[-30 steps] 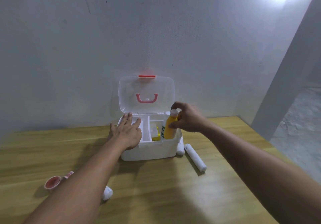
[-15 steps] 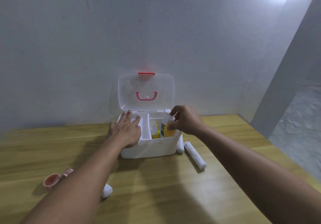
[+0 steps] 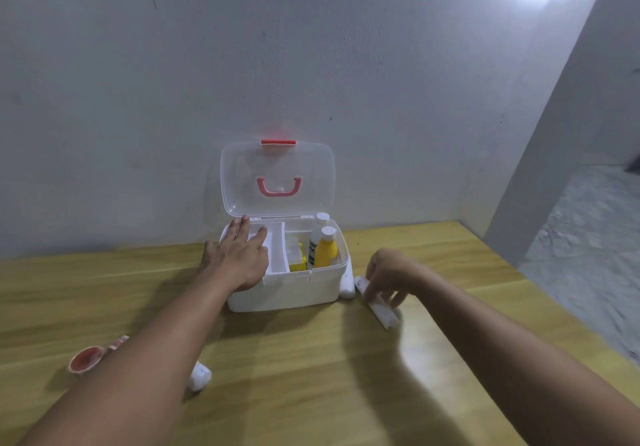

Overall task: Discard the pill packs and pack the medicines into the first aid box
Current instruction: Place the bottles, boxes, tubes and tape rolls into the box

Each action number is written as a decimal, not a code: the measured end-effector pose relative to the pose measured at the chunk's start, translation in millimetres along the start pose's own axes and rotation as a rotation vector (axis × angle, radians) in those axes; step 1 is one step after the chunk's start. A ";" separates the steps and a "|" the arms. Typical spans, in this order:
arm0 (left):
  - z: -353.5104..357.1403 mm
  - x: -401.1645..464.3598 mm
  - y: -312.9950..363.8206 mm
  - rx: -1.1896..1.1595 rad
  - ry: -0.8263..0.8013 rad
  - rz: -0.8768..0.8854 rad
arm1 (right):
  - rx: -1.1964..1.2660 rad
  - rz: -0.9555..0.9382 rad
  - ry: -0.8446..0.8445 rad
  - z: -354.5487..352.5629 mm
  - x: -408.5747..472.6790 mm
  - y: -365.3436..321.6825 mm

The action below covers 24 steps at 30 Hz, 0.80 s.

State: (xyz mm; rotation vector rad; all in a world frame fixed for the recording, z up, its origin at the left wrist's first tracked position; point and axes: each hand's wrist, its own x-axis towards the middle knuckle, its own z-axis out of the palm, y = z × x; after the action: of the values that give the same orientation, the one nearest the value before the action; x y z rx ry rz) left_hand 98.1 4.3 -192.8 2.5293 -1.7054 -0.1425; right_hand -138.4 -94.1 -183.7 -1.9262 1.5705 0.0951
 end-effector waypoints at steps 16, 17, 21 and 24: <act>1.9 1.1 -0.7 0.001 0.009 0.000 | -0.004 -0.078 -0.220 -20.4 31.8 -22.2; 1.8 1.0 -0.7 -0.003 0.008 -0.002 | -0.004 -0.080 -0.217 -20.5 32.9 -20.7; 1.4 0.8 -0.4 -0.013 0.005 -0.001 | 0.043 -0.097 -0.196 -20.9 36.6 -15.2; 1.0 0.4 -0.3 -0.011 0.007 0.002 | 0.055 -0.118 -0.226 -19.2 35.7 -15.1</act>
State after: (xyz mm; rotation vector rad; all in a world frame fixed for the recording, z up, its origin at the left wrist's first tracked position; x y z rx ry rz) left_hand 98.5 4.0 -193.9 2.5175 -1.6992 -0.1429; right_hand -121.1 -133.4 -177.7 -1.8889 1.2972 0.2098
